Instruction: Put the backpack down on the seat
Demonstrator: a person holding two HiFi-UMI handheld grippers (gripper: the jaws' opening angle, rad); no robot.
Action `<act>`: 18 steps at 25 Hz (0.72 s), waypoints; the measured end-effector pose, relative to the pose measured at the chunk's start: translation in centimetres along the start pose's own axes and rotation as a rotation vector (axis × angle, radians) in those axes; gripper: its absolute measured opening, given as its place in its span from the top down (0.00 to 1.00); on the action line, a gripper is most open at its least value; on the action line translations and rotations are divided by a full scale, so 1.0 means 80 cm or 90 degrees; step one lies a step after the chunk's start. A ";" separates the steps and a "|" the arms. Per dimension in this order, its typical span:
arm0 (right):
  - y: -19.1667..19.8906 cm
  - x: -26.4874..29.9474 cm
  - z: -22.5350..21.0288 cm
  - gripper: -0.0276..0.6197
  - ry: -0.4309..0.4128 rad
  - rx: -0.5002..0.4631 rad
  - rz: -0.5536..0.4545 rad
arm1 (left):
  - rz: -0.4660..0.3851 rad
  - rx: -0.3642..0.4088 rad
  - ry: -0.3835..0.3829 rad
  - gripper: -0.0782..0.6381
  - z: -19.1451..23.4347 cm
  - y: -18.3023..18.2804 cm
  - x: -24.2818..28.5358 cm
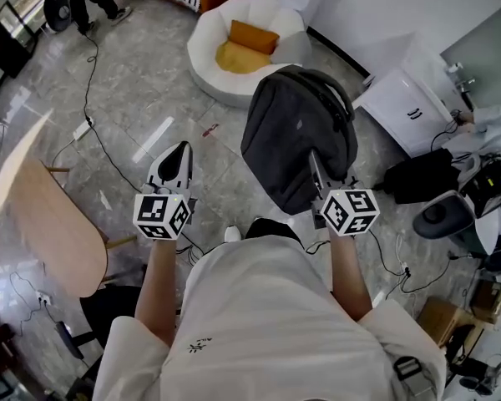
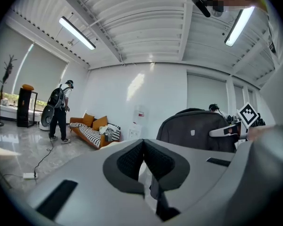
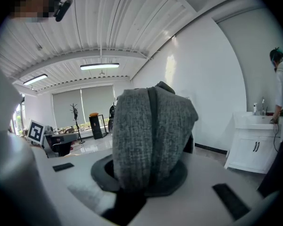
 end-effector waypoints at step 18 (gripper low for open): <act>-0.033 0.091 -0.021 0.84 -0.037 -0.007 0.003 | 0.024 0.009 -0.022 0.87 0.036 0.010 0.058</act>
Point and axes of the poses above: the fingertips, and each gripper's own axes: x forward along the fingers, z to its left, y out of its underside, the point moved 3 cm from there along -x, backward along the fingers, and after that the axes turned 14 degrees about x, right-handed, at the moved point
